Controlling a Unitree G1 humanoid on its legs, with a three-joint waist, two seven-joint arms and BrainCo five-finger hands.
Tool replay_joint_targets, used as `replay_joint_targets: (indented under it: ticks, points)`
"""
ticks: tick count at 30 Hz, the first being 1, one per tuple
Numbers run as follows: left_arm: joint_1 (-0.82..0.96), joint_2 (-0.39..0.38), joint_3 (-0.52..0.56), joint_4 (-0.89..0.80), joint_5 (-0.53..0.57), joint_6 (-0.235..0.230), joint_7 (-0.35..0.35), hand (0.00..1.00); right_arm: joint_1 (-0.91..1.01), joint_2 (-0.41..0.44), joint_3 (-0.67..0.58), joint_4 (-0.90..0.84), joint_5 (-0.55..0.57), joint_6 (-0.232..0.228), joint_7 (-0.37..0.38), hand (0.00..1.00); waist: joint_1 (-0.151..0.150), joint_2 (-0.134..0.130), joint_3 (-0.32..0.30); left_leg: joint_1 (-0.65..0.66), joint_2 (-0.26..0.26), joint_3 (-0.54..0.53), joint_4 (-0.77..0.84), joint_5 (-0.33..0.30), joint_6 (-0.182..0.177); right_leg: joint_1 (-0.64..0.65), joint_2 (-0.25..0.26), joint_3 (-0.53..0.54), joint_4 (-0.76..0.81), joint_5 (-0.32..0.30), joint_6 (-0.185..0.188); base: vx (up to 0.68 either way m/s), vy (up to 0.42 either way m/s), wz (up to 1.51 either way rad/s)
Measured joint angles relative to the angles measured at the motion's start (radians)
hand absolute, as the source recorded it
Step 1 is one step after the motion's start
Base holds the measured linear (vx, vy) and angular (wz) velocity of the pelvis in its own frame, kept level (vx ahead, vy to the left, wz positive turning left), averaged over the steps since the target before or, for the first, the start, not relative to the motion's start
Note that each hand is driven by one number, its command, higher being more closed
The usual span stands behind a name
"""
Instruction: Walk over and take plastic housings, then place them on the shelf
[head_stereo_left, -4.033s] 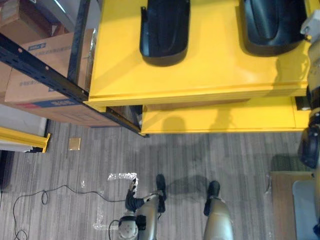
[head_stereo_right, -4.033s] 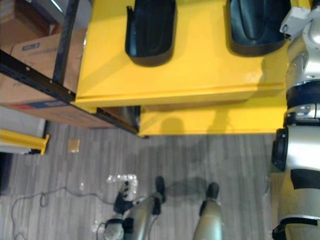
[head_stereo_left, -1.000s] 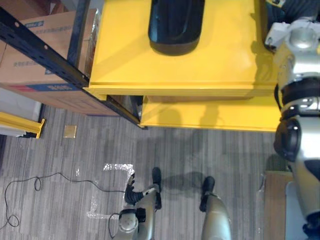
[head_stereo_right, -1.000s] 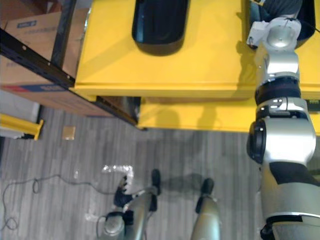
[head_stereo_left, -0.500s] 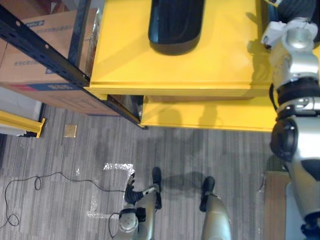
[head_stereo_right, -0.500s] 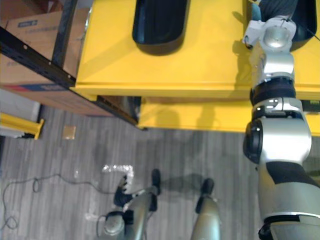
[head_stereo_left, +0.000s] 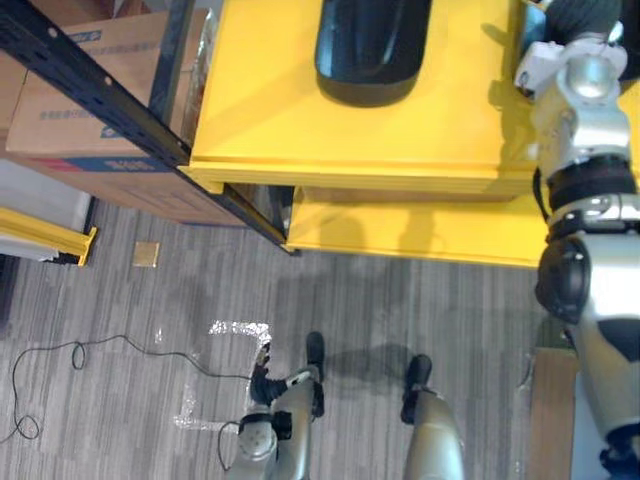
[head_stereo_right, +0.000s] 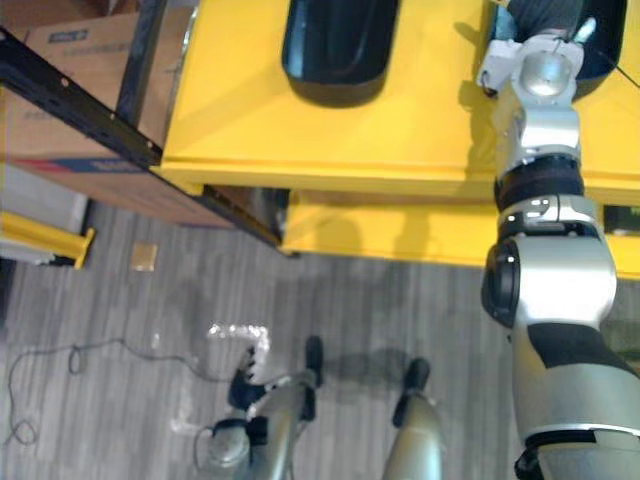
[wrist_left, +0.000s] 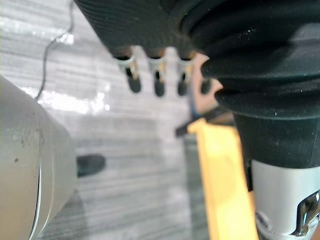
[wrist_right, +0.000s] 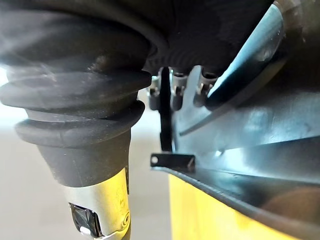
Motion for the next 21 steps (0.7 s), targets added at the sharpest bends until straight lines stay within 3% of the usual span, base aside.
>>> replay_joint_targets:
  ticks: [12,21]
  points:
    - [0.000,0.000,0.000,0.001,0.000,0.000,0.000,0.00,0.000,0.009,-0.001,0.000,-0.009,-0.001,0.012,0.00,0.004,0.000,0.000,0.000,-0.003,-0.002,-0.005,0.008,0.000,0.000,-0.002,-0.001,0.000,-0.001,0.000,0.00,-0.001,0.00]
    - [-0.001,0.000,0.002,0.002,0.000,0.000,0.005,0.00,0.001,-0.025,0.013,-0.004,-0.202,0.015,-0.024,0.00,-0.002,0.000,0.000,-0.001,-0.002,-0.001,-0.005,0.008,0.000,0.000,-0.002,-0.001,-0.001,0.000,0.000,0.02,-0.004,0.00]
